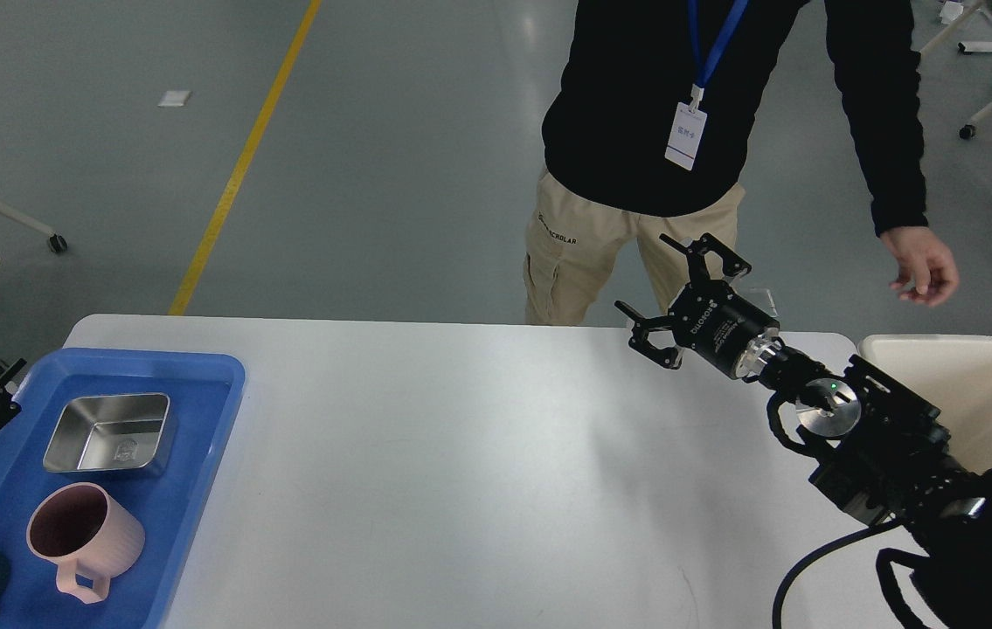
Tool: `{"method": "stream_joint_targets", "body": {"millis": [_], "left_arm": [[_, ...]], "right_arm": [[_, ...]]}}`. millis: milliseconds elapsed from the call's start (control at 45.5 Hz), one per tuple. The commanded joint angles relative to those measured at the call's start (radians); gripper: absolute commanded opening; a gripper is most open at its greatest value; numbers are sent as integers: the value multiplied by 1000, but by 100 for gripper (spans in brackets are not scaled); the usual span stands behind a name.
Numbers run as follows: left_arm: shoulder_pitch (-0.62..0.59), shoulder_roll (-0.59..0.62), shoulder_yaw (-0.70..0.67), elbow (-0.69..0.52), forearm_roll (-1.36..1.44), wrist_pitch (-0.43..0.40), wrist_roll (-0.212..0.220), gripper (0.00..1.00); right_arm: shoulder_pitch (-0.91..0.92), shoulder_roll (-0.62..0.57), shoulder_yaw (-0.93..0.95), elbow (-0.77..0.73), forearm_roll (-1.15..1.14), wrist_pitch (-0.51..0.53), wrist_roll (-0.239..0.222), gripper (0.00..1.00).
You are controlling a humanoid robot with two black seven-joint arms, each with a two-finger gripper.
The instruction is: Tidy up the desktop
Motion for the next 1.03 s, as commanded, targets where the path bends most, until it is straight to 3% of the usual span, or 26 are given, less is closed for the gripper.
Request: {"method": "stream_joint_targets", "body": {"millis": [0,285,505,1010], "left_arm": [[-69,-25,12,62,-2,-10,1,97],[-96,-97,24,72,0,-39,5,97],[-87,-111,41,72,0,-91,5,97],[-109,-163,104,69,2,-97,4,97]], "right_arm": [[-13,82,99,1,4,0,3,100],[-40,214,133,-41,3,-69,12,100],[-43,200,137,-46,4,-72,38,100],[-25,174,137,-45,4,-72,45,100]]}}
